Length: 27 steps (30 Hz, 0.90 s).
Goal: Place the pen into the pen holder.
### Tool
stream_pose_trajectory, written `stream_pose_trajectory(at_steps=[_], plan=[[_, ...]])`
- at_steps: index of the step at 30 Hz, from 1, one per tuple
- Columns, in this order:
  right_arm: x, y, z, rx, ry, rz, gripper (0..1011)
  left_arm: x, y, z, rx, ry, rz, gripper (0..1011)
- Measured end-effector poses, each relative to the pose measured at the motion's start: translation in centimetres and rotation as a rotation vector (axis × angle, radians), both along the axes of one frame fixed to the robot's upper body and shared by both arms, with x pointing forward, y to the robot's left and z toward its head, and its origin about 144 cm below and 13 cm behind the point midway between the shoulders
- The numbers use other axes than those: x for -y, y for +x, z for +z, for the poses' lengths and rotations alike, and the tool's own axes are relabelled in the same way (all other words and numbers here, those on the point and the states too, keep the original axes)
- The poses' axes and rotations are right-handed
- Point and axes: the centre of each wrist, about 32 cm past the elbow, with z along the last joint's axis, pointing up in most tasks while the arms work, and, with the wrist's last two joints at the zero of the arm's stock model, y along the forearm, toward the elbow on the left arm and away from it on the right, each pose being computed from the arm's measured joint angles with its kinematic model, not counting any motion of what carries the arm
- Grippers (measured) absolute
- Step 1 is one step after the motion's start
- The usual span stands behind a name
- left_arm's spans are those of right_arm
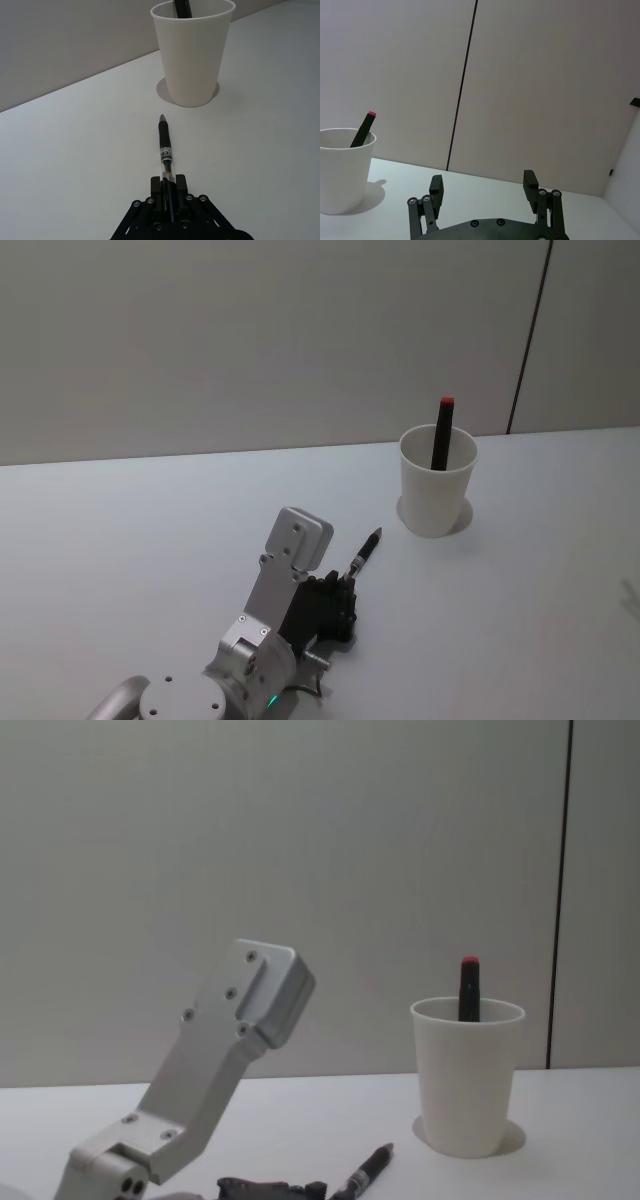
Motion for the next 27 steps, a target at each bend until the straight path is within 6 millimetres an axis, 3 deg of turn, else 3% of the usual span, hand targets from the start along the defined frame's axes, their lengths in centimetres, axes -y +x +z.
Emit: stream_pose_trajectory(at_steps=[13,27], plan=[[0.0,0.0,0.0,0.000,0.000,0.000,1001,0.0,0.0,0.0,0.002,0.000,0.000,170],[0.0,0.0,0.0,0.000,0.000,0.000,1002,-1.8,-0.4,1.2,0.129,-0.043,0.090,170]])
